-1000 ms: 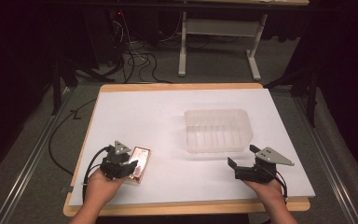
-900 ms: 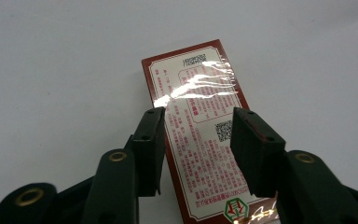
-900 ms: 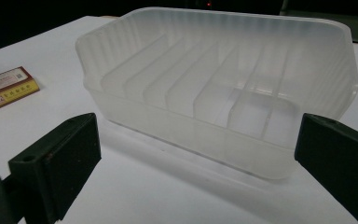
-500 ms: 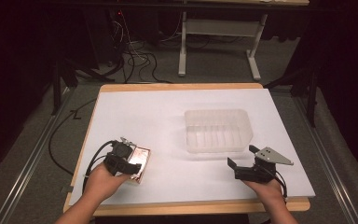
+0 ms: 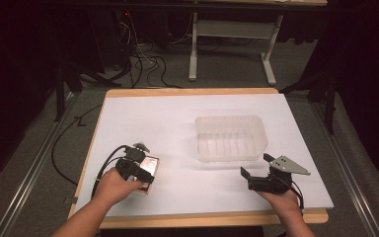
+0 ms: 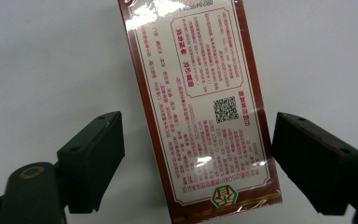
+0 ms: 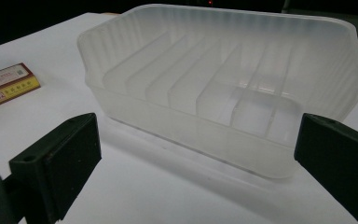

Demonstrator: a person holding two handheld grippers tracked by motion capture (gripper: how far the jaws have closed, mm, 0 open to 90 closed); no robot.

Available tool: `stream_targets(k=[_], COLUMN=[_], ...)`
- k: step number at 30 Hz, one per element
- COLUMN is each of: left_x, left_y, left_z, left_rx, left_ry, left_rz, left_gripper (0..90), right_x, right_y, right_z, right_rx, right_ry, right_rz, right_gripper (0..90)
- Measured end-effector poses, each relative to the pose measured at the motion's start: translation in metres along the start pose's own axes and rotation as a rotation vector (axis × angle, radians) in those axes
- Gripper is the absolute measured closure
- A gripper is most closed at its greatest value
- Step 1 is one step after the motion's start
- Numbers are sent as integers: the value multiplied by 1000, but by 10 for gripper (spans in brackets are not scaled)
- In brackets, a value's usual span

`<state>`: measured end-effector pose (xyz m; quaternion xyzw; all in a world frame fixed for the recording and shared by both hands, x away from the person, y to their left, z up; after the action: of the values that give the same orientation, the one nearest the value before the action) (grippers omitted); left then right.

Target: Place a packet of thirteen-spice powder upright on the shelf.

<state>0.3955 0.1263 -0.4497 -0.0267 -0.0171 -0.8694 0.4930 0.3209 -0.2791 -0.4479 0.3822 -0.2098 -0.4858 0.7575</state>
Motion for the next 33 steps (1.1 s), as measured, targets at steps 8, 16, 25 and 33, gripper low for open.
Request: stream_targets(k=[8, 16, 25, 33], left_x=[3, 7, 5, 2], left_y=[6, 8, 7, 3], left_z=[-6, -16, -15, -10], left_rx=[-37, -79, -76, -32], left_ry=[-47, -20, -8, 16], left_rz=[16, 44, 59, 38], left_gripper=[158, 222, 282, 322], right_x=[0, 0, 0, 0], right_y=[0, 0, 0, -1], right_z=[0, 0, 0, -1], right_rx=[0, -1, -2, -3], right_ry=[1, 3, 0, 0], right_rz=[-1, 4, -3, -1], right_gripper=[8, 8, 8, 8])
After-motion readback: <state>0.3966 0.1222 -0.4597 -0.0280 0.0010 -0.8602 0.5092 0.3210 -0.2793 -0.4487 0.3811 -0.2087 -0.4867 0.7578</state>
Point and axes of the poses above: each handheld gripper's, and its own axes: z roughly backward along the jaws, y roughly out of its top, x roughly to its right, the point moved 2 cm from there along -z, roughly forward along the jaws, and after that the axes turned 14 degrees about -x, right-handed, at the moved point
